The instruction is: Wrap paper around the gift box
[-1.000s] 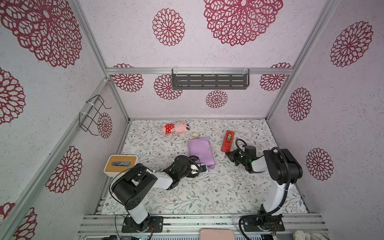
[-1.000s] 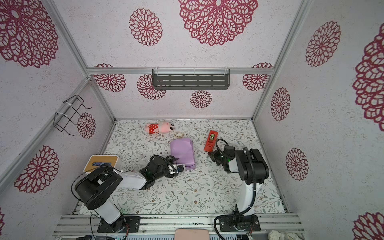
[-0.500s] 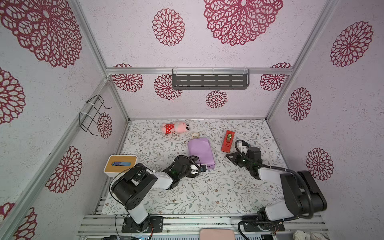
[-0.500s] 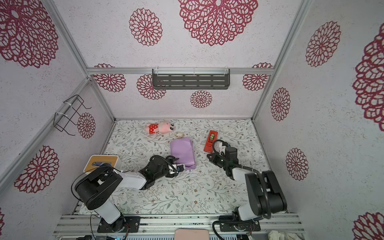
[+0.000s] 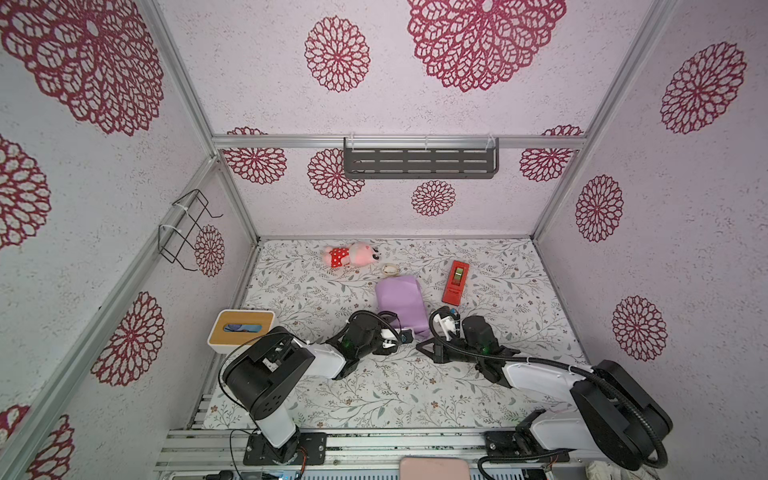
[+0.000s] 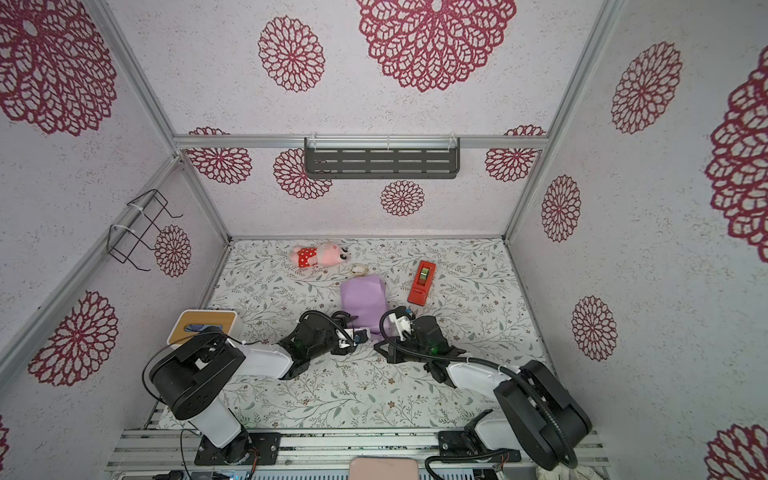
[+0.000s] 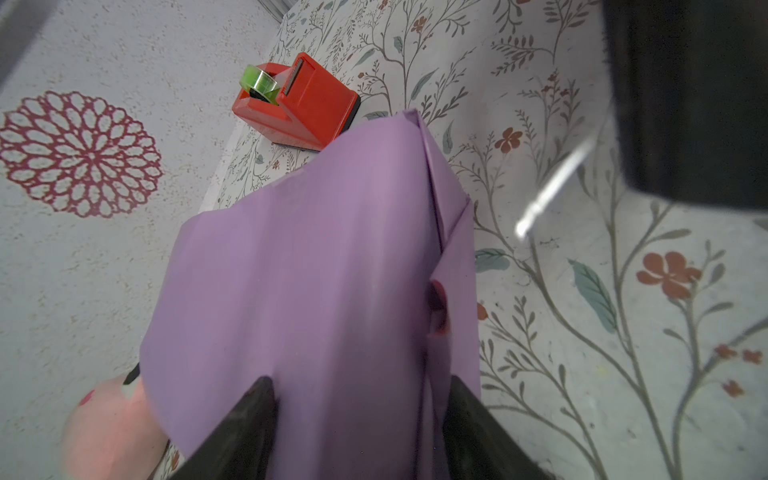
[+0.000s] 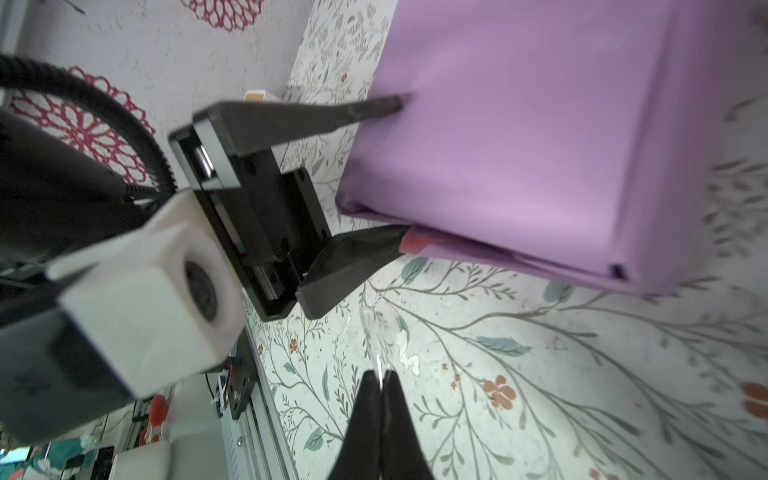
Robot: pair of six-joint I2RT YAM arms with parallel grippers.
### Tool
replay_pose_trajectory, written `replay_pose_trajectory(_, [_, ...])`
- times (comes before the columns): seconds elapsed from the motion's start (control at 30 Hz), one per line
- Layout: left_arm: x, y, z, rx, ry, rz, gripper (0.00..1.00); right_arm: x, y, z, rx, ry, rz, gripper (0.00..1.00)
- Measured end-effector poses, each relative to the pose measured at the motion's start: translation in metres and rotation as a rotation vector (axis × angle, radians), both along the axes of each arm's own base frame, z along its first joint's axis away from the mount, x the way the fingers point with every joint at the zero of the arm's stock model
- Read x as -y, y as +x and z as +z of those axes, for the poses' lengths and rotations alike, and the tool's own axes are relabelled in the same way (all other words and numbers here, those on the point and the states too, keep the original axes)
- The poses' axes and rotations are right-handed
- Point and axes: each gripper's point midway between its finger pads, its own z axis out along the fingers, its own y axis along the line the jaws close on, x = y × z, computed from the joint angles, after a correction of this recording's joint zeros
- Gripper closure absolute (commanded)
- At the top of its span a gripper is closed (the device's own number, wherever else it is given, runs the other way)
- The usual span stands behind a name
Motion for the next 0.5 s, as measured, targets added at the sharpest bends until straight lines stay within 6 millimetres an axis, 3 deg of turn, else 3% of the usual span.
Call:
replay_pose_trajectory(0.27, [0.0, 0.0, 0.0, 0.0, 0.0, 0.0, 0.36, -0.022, 0.007, -0.013, 0.004, -0.007, 0.029, 1.0])
replay_pose_trajectory(0.5, [0.0, 0.0, 0.0, 0.0, 0.0, 0.0, 0.36, -0.028, 0.017, -0.013, 0.033, 0.005, 0.017, 1.0])
